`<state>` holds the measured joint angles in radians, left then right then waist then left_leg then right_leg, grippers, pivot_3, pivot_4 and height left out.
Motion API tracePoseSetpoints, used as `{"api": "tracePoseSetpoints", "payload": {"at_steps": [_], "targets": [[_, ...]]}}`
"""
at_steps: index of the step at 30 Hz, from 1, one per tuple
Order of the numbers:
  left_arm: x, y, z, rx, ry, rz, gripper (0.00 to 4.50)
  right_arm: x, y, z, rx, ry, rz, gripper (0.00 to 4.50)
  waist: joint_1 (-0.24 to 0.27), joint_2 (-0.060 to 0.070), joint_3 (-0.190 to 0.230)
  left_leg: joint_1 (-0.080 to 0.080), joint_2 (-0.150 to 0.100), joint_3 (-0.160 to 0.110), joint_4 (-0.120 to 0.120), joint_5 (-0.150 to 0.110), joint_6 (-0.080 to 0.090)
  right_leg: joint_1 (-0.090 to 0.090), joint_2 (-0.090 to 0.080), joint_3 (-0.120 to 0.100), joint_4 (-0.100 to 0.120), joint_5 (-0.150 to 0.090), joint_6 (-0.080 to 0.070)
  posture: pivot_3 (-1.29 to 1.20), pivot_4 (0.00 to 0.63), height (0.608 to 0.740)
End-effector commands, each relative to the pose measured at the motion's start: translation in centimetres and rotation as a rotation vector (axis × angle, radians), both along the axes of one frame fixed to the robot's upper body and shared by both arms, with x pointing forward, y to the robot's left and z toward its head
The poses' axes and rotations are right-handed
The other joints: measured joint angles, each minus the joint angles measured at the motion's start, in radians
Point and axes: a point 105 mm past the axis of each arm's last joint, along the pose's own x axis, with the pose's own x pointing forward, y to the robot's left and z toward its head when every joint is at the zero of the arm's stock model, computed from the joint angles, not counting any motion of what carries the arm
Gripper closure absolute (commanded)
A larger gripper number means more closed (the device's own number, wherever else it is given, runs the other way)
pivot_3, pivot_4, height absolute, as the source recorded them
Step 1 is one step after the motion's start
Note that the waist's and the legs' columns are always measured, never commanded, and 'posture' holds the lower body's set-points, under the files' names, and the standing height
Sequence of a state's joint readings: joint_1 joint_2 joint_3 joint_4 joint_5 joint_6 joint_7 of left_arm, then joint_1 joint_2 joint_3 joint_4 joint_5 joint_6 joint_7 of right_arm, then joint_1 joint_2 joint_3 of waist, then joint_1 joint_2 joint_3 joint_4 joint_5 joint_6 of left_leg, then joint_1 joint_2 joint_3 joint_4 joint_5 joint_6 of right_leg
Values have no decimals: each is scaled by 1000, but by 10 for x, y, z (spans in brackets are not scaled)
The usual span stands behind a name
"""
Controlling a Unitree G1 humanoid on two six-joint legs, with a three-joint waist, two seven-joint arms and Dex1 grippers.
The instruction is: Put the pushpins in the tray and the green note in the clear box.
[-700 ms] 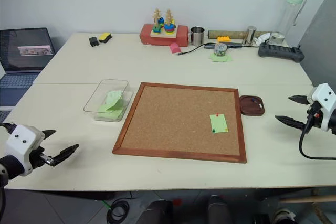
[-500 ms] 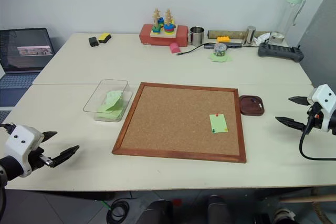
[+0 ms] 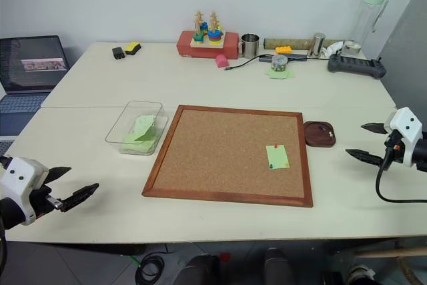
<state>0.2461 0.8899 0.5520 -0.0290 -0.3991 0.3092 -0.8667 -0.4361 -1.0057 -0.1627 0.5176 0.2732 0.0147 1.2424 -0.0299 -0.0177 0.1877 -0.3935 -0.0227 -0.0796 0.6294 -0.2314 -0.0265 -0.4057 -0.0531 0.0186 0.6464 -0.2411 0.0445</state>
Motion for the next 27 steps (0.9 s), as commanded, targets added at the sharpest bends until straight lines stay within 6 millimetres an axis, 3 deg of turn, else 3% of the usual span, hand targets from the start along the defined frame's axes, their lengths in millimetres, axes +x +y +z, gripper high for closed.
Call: {"api": "tracePoseSetpoints", "payload": {"at_steps": [1,7,16,21,24,27], "targets": [[2,-4,13,-2,-48,-14,28,0,5,10,-23,-32,25,0,0,0,0,0,0,0,0,0,0,0,0,0,0,0,0,0,150,740],[3,-8,12,-8,-33,-32,28,-4,9,12,-13,-44,44,0,0,0,0,0,0,0,0,0,0,0,0,0,0,0,0,0,150,740],[14,-36,25,-36,-46,-148,28,-18,25,14,28,-5,115,0,1,0,0,0,0,0,0,0,0,0,0,0,1,0,0,0,150,740],[24,-75,41,-47,-67,-309,1017,-31,37,17,54,32,152,0,3,0,0,0,0,0,1,0,0,0,1,-1,1,1,0,0,150,740],[35,-109,51,-43,-97,-434,1565,-36,45,20,66,29,166,0,3,0,0,0,0,0,1,0,0,1,1,-1,1,1,1,0,150,740],[47,-148,48,-36,-108,-560,2080,-41,57,23,105,17,182,0,5,0,0,0,0,0,2,0,0,1,1,-1,1,1,2,0,150,740]]}}
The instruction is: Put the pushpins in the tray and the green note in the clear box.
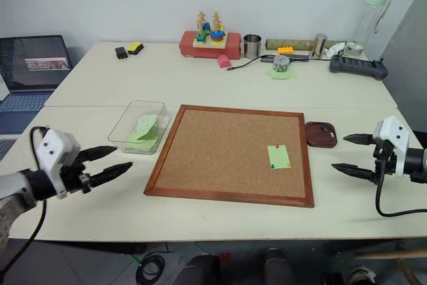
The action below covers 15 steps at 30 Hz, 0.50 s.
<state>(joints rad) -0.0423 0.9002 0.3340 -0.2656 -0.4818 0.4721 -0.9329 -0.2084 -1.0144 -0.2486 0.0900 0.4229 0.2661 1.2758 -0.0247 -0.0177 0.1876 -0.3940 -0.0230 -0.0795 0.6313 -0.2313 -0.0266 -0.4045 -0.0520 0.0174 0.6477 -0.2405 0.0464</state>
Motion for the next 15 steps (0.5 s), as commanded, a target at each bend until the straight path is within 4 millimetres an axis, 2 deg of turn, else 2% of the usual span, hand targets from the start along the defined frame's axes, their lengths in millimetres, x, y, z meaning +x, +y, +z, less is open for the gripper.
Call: {"api": "tracePoseSetpoints", "payload": {"at_steps": [1,3,5,7,8,10,12,15], "targets": [[12,-55,2,6,-37,-184,2292,-6,17,21,51,-69,27,0,2,1,0,0,0,0,0,0,0,0,0,0,0,0,0,0,150,740],[23,-78,-2,-29,-39,-240,2640,-7,26,21,84,-69,31,0,3,0,0,0,0,1,1,0,0,0,0,0,0,1,1,0,150,740],[30,-93,-7,-40,-41,-273,2992,-7,32,21,111,-65,29,0,2,0,0,-1,-1,1,2,0,0,1,0,1,0,2,1,0,150,740],[39,-113,-11,-74,-44,-300,3551,-4,41,21,142,-69,32,0,-2,0,0,-2,-1,1,3,0,0,0,0,1,0,2,0,0,150,740],[43,-125,-14,-87,-44,-319,3625,-2,48,20,160,-72,37,0,-3,0,0,-2,-1,1,3,0,0,0,0,1,0,3,0,0,150,740],[51,-138,-22,-82,-55,-332,4198,1,58,18,190,-76,44,0,-3,0,0,-2,-1,0,4,0,0,0,1,0,0,2,2,0,150,740],[58,-147,-30,-87,-63,-321,4470,7,67,15,204,-85,38,0,-4,0,0,-2,-1,0,6,0,0,0,1,1,1,2,2,0,150,740],[74,-153,-45,-104,-59,-257,4470,21,80,6,218,-99,13,0,-4,0,0,-3,-1,0,8,0,0,0,1,1,1,3,3,0,150,740]]}}
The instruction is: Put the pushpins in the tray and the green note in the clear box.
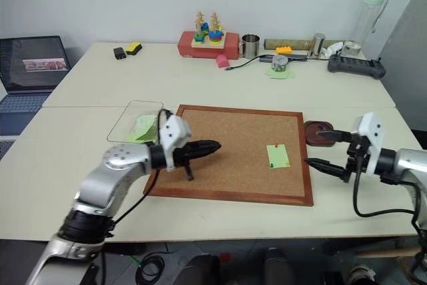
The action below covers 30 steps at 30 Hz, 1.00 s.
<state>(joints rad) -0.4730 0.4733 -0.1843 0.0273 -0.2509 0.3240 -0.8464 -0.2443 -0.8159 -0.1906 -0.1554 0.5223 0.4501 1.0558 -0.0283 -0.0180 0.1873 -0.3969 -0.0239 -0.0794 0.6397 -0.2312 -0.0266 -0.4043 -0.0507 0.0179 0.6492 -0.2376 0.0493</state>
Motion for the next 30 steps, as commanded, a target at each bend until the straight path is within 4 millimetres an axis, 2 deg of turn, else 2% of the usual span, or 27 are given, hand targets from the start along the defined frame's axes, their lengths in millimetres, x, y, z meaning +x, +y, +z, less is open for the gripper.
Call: {"api": "tracePoseSetpoints", "payload": {"at_steps": [1,5,10,15,21,24,30], "targets": [[15,-3,-9,-5,-27,61,4470,16,16,-1,-3,-47,-35,0,0,0,0,-1,0,0,1,0,0,0,0,0,0,0,0,0,150,740],[15,-9,-25,-24,27,52,4470,38,28,-15,-19,-32,-92,0,0,0,0,-2,0,-1,3,0,0,0,0,0,1,2,1,0,150,740],[14,-6,-51,20,92,60,4470,61,41,-36,-92,13,-119,0,1,0,0,-2,-1,-1,5,0,0,0,0,0,1,3,1,0,150,740],[12,-5,-58,28,109,72,4470,79,44,-44,-101,21,-149,0,0,1,-1,-2,-1,-1,5,0,0,0,0,0,1,4,0,0,150,740],[9,-4,-60,23,116,82,4470,85,44,-52,-106,19,-142,0,0,1,-1,-2,-1,-1,5,0,0,0,0,0,1,4,0,0,150,740],[8,-3,-62,29,119,86,4500,87,44,-53,-104,14,-140,471,0,1,-1,-2,-1,-1,5,0,0,0,0,0,1,4,0,0,150,740],[7,-2,-64,35,125,95,4500,85,45,-61,-143,4,-108,1818,-1,1,-1,-1,-1,-1,5,0,0,0,0,0,2,4,0,0,150,740]]}}
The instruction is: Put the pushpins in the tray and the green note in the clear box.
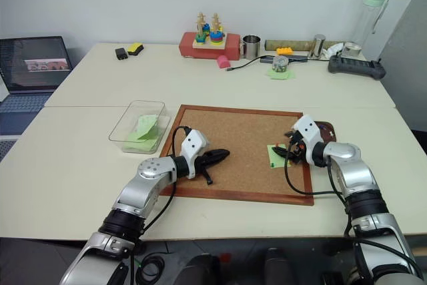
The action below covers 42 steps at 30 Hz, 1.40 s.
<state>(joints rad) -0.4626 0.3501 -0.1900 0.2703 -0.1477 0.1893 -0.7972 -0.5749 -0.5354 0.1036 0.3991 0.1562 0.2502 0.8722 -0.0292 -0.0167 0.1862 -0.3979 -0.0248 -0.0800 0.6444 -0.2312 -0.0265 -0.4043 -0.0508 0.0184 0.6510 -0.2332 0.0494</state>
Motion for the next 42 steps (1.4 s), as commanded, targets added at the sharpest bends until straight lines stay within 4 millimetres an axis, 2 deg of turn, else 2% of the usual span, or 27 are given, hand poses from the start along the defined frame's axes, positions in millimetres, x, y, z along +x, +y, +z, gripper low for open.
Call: {"api": "tracePoseSetpoints", "payload": {"at_steps": [1,4,11,14,25,38,42], "targets": [[-7,1,-17,41,52,3,4500,1,6,9,-31,-59,50,1983,0,0,0,0,0,0,0,0,0,0,0,0,0,0,0,0,150,740],[-8,0,-17,41,56,1,4500,1,9,8,-33,-66,64,2493,-1,0,0,0,0,0,0,0,0,0,0,0,0,0,0,0,150,740],[-9,-1,-18,45,63,-2,4500,0,10,9,-32,-71,77,4046,-2,0,0,0,0,0,0,0,0,0,0,0,0,0,0,0,150,740],[-10,-2,-20,48,69,-2,4500,-2,11,10,-28,-74,91,4486,-2,0,0,0,0,0,0,0,0,0,0,0,0,0,0,0,150,740],[-8,4,-34,82,111,45,4500,-9,18,35,74,-85,132,4486,-1,1,-1,0,0,0,0,0,0,0,0,0,1,0,0,0,150,740],[-9,4,-42,96,131,58,4500,-11,4,62,206,-21,71,4486,-1,1,-2,4,0,0,1,0,1,2,1,1,5,1,-1,0,150,740],[-9,3,-43,96,132,57,4500,-11,0,65,219,-17,54,4486,0,2,-2,4,0,0,2,1,1,2,1,1,6,0,-1,0,150,740]]}}
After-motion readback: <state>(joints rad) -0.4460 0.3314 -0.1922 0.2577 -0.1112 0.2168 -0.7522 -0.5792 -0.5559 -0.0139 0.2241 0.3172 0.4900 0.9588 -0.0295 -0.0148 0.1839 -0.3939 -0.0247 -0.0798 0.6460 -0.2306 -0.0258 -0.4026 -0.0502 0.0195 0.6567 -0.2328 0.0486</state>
